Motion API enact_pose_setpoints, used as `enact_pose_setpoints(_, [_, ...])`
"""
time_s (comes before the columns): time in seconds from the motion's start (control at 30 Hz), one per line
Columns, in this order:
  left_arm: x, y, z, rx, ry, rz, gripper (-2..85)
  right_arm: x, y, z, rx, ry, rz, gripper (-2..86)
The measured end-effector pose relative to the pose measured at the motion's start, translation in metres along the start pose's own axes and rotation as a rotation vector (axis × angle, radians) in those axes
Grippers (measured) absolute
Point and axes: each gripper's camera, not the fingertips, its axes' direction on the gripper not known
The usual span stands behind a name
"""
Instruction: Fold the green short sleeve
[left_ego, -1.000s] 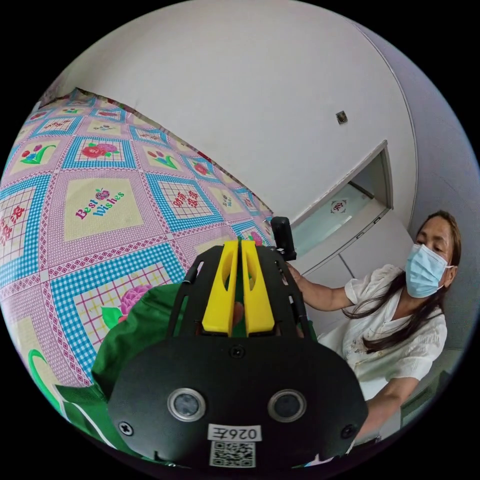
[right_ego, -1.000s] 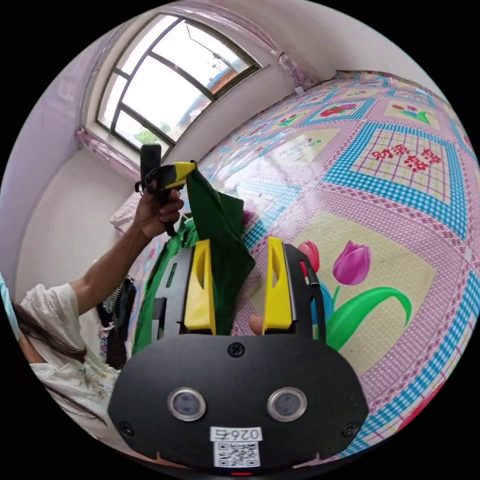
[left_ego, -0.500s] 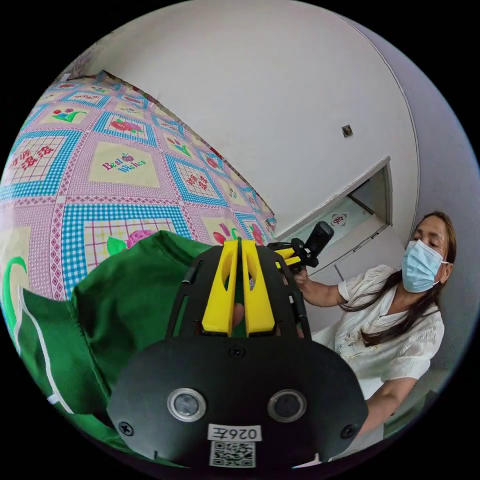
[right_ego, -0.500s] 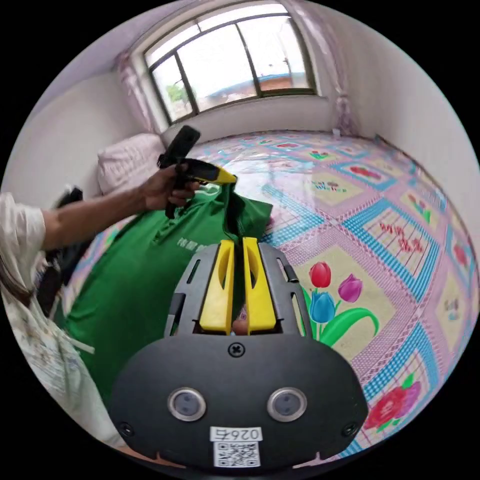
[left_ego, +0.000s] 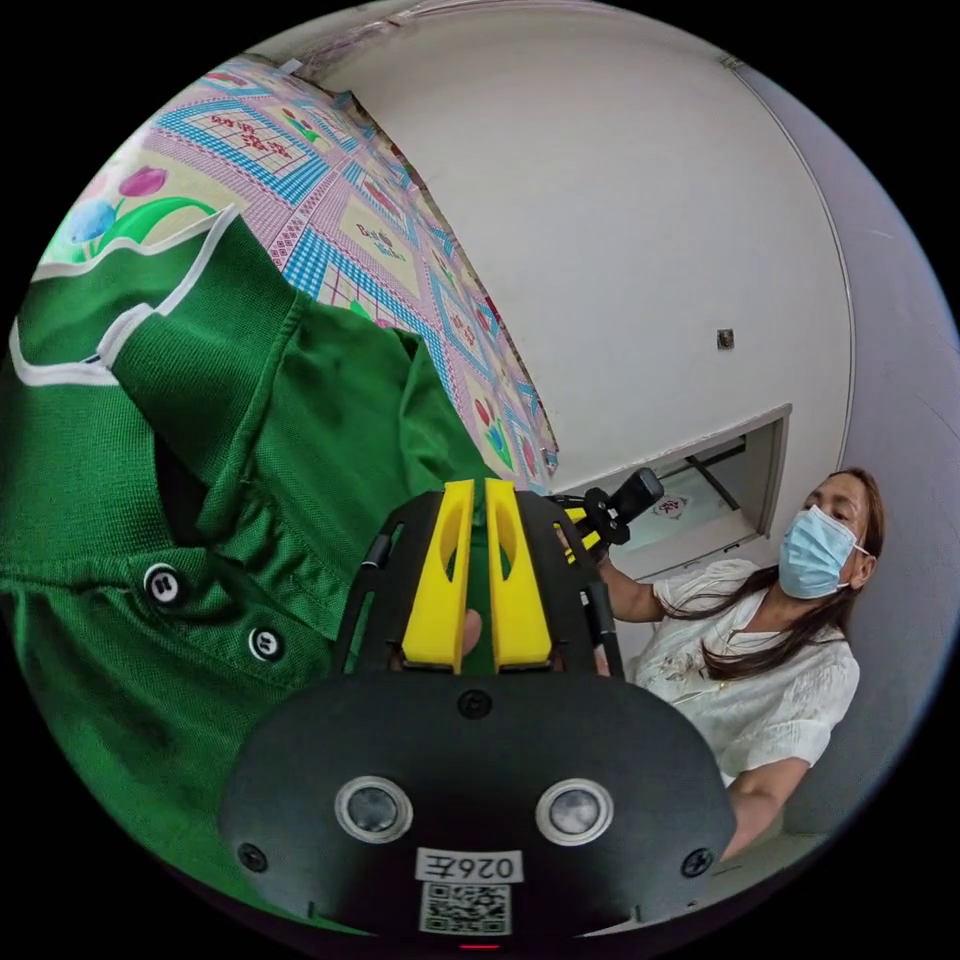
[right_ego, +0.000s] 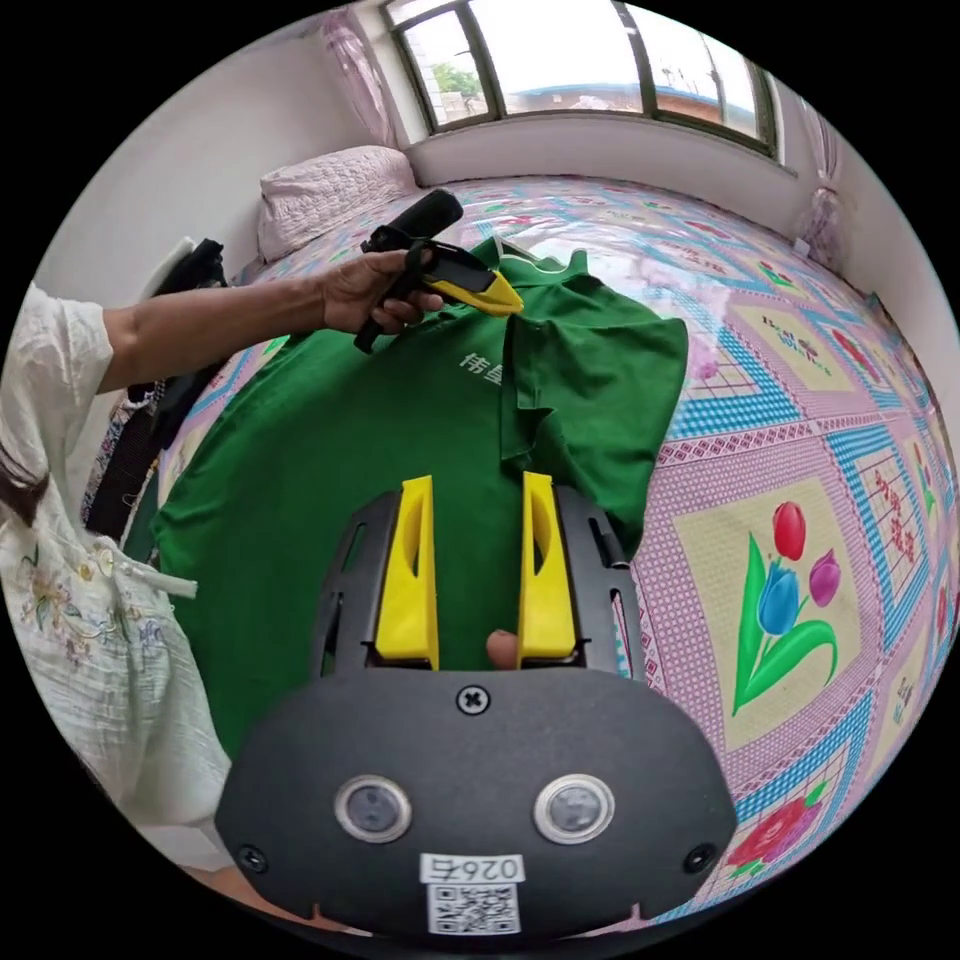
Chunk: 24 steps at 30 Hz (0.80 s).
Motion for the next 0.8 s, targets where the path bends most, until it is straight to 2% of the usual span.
enact_pose_setpoints(0.1, [0.017, 0.004, -0.013, 0.015, -0.011, 0.029, -0.4, 0.022, 0.01, -0.011, 0.079, -0.086, 0.075, 7.5])
enact_pose_setpoints(0.3, [0.057, 0.004, -0.008, 0.064, -0.167, 0.078, -0.9, 0.078, 0.013, -0.019, 0.269, -0.131, 0.24, 5.9])
enact_pose_setpoints(0.37, [0.052, -0.008, 0.02, -0.022, -0.169, 0.022, -1.0, 0.094, 0.008, -0.004, 0.25, -0.16, 0.266, 5.4])
enact_pose_setpoints(0.47, [0.042, -0.012, 0.047, -0.123, -0.218, -0.073, -1.0, 0.102, 0.009, 0.024, 0.115, -0.257, 0.248, 3.5])
enact_pose_setpoints(0.57, [0.05, -0.004, 0.05, -0.096, -0.213, -0.081, -1.0, 0.097, 0.026, 0.029, 0.035, -0.201, 0.241, 2.3])
enact_pose_setpoints(0.77, [0.07, 0.012, 0.055, -0.088, -0.222, -0.081, -1.0, 0.117, 0.029, 0.023, 0.162, -0.162, 0.277, 4.1])
enact_pose_setpoints(0.8, [0.071, 0.014, 0.055, -0.086, -0.216, -0.088, -1.0, 0.124, 0.024, 0.033, 0.138, -0.148, 0.28, 4.1])
